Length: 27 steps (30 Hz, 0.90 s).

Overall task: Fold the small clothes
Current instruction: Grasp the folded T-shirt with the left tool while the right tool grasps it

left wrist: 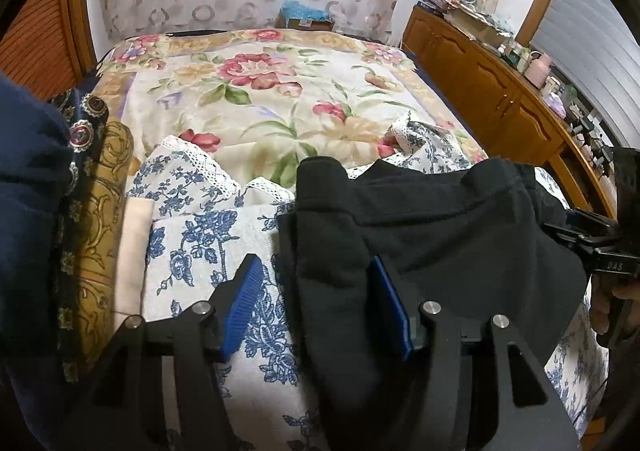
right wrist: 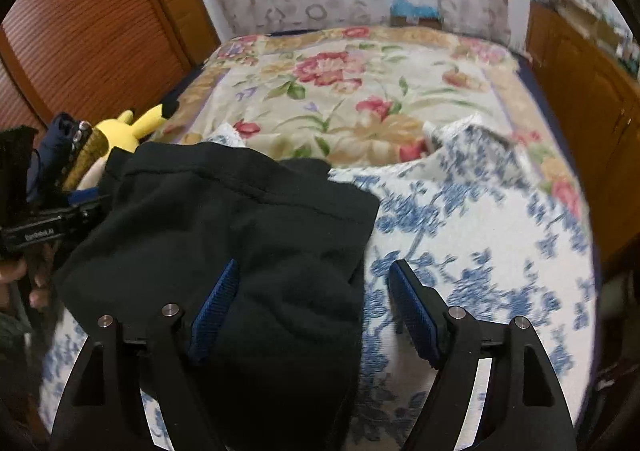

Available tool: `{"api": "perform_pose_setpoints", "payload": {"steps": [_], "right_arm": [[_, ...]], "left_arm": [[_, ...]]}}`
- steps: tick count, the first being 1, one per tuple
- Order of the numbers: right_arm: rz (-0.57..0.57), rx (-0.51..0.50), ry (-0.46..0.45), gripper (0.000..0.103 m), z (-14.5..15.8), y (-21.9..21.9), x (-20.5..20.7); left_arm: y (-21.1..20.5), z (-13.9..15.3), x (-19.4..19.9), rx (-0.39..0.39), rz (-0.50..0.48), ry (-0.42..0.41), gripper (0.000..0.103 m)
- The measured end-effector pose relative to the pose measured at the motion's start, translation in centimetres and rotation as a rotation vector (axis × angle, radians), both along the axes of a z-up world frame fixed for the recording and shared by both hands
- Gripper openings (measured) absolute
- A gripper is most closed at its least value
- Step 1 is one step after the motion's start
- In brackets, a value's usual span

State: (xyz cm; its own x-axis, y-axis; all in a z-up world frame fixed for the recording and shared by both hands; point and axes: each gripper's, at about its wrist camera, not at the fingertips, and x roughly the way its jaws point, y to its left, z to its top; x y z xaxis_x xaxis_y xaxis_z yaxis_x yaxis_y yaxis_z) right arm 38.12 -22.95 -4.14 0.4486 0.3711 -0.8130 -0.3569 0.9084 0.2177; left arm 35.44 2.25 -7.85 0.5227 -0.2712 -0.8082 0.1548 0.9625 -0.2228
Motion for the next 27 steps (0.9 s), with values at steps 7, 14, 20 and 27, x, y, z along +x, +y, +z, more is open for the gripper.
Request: {"api": "perform_pose_setpoints", "payload": {"steps": [7,14,20,27], "right_arm": [[0.071,0.037,0.023,0.070,0.1,0.9,0.2],[0.169,0.077,0.013,0.020,0.3,1.9,-0.7],[0.153,0.106,-0.116,0.015,3.1,1.8,-3.5],[0.181,0.144,-0.222,0.013,7.2,2.5,-5.7]], "left_arm": [[-0.3,0.3,0.2,-0.075,-0.036,0.010,0.029],[-0.6,2.6,-1.5,-0.104,-0.072,-0.070,0.010],[0.0,7.0,-5.4,-0.150,-0.080,-0.201,0.010],[1.8,11.5,-9.1,-0.158,-0.064,-0.326,0.010]]}}
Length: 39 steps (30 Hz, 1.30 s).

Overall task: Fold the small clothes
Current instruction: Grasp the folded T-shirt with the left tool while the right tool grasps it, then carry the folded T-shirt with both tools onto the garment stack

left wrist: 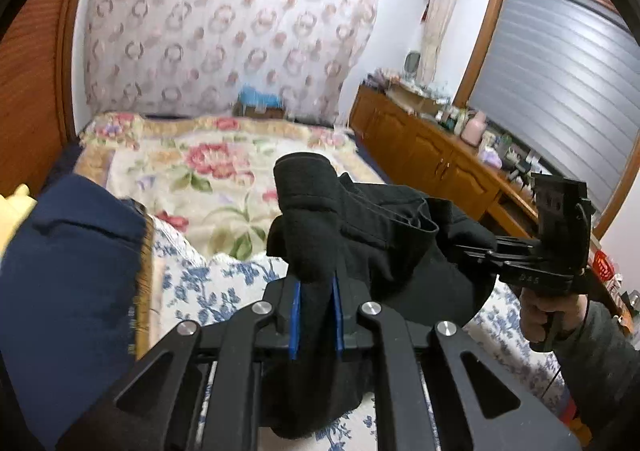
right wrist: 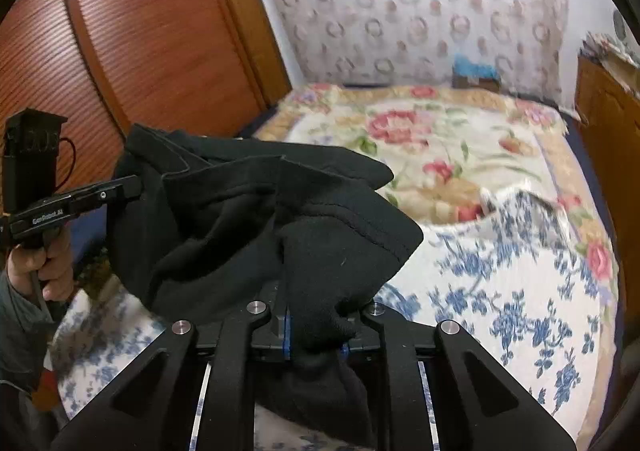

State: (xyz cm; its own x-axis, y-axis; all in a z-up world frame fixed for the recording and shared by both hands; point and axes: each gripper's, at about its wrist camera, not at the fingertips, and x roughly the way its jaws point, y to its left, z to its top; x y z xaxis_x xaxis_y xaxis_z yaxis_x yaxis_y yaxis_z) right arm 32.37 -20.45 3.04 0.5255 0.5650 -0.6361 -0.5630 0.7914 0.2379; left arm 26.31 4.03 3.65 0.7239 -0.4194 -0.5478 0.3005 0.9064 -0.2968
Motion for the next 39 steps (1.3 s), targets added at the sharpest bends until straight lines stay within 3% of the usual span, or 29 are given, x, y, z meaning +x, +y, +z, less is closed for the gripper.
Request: {"api": "perform_pose_setpoints", "payload": {"steps": [11,20,25,31,36,39], "right_arm": [[0.148,-0.011,-0.177,0.013,7.0,5.9,-1.0],[0.382,-0.117,-0.318,0.013,12.5,17.8,-0.5],[0.535,-0.209,-0.329,0.013,11.8,27.4,0.1],[0.617,-0.337,-0.321,0.013,7.3,36.6,1.0],[0.590,-0.320,-0.266,0.015,6.3,38.6,3.0],[0.531,-0.311,-0.267,0.032,6.7,38.9,3.5]], "left_arm": [[6.9,4.9,-5.7,-0.018,0.136,-0.136,0.010],[14.2,4.0,-10.8,-0.013,0.344,-0.155,0.010],[18.2,0.3,-12.9,-0.017,0.477,-0.094,0.010],[20.1,-4.6,-12.9,-0.007,0.558,0.017,0.010],[20.6,-6.1,-12.7,-0.010,0.574,0.044,0.010],[21.0,-6.6,-13.4,-0.018,0.576,0.056,0.011]]}}
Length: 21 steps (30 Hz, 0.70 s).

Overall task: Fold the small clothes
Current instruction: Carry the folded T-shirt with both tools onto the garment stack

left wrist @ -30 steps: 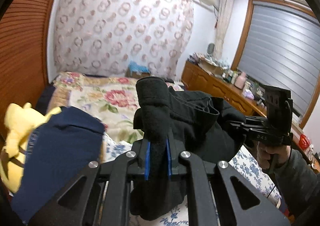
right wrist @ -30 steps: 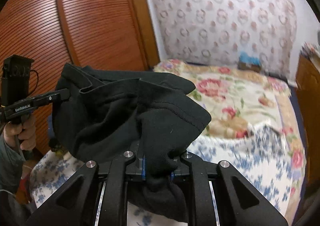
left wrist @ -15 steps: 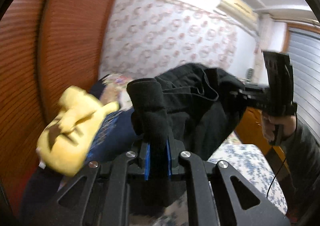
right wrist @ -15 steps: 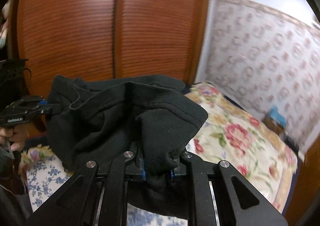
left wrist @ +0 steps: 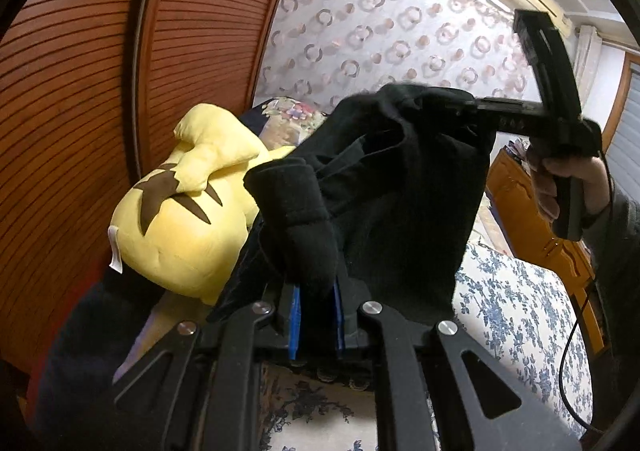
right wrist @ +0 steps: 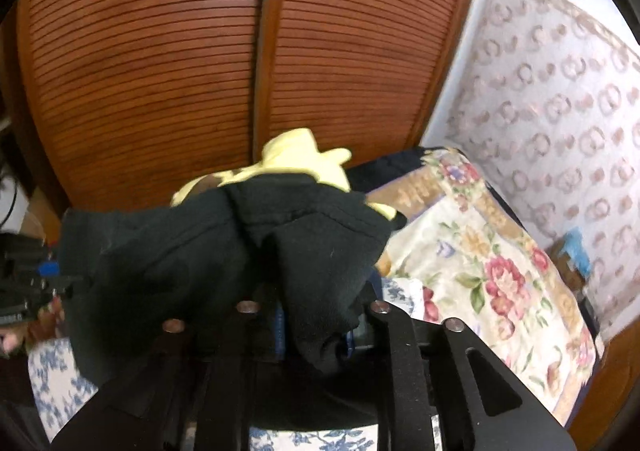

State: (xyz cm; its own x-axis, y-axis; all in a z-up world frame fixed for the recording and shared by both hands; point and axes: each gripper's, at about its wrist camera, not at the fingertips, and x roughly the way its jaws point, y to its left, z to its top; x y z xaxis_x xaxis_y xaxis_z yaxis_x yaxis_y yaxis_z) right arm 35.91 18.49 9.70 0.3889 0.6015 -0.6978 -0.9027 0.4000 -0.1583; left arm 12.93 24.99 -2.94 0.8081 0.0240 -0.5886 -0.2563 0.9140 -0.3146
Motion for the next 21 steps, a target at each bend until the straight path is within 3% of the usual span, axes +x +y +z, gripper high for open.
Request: {"api": "perform_pose_setpoints", "payload": {"steps": [2,3,7,10,13,18,21], "right_arm": [[-0.035,0.028,-0.002,0.055,0.5,-0.2,0.5],[-0.043,0.041,-0.002,0.057,0.9,-0.4,0.2],[-0.087,0.127,-0.048,0.058,1.7,-1.5,-1.0],[-0.048,0.163,-0.005,0.058,1.3,-2.1,-1.9],[-0.016,0.145,0.029,0.058,-0.7,-1.4,-2.6],[-0.057,0.104,0.053,0.058,-4.1,-0.7,-1.6],[-0.076,0.109,0.113,0.058,-6.6,-0.8,0.0]], "left_arm": [[0.1,0.0,-0.1,-0.007,0.005,0.005,0.011],[0.1,0.2,-0.2,-0.007,0.011,0.008,0.012],[0.2,0.3,-0.7,-0.011,0.012,0.011,0.015],[0.0,0.8,-1.0,0.017,0.023,0.018,0.021],[-0.2,1.2,-1.4,0.051,0.024,0.017,0.032],[-0.4,2.0,-2.2,0.078,0.021,-0.006,0.056],[-0.7,2.6,-2.4,0.093,0.009,-0.023,0.058]]}}
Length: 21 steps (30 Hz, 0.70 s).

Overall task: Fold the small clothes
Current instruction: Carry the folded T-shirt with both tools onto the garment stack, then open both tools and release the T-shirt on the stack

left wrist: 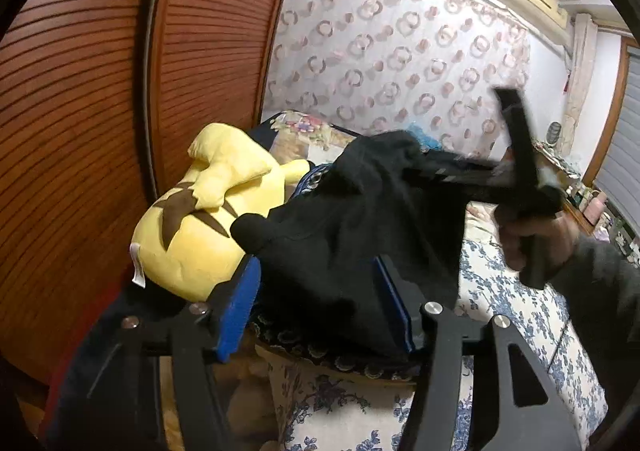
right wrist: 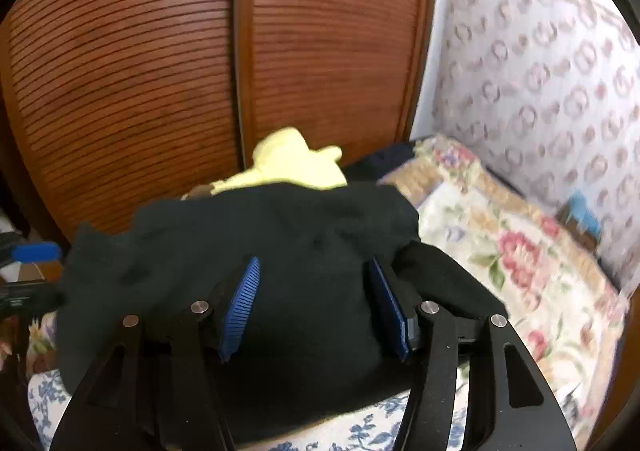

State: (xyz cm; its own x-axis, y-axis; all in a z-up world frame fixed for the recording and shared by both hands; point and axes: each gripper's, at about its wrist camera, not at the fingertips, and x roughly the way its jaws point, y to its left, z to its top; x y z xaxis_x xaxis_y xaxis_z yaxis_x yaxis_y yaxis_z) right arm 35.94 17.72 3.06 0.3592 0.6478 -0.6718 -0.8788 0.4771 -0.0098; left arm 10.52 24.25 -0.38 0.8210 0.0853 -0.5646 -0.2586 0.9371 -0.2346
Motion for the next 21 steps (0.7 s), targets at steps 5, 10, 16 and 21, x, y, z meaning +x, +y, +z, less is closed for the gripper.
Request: {"api": "perform_pose_setpoints", "payload": {"steps": [5,10,16,21], "right_arm": [[-0.044,0.053,0.035,0.058,-1.0,-1.3,0.5],[-0.106,0.069,-0.013,0.060,1.1,-2.5,-1.5],[-0.165,0.135,-0.058,0.073,4.5,-7.7,-6.1],[-0.231,0.142,-0.087,0.084,5.4,-12.3,-9.9]], "left_arm": [[-0.8,0.8,-0.1,0.046,-0.001,-0.008,0.060],[-1.7,1.3,-0.2,0.079,-0.002,-0.004,0.060],[-4.1,1.9,-0.5,0.123,-0.042,-0.007,0.060],[-6.9,2.1,-1.2,0.145,-0.097,-0.024,0.060]]}}
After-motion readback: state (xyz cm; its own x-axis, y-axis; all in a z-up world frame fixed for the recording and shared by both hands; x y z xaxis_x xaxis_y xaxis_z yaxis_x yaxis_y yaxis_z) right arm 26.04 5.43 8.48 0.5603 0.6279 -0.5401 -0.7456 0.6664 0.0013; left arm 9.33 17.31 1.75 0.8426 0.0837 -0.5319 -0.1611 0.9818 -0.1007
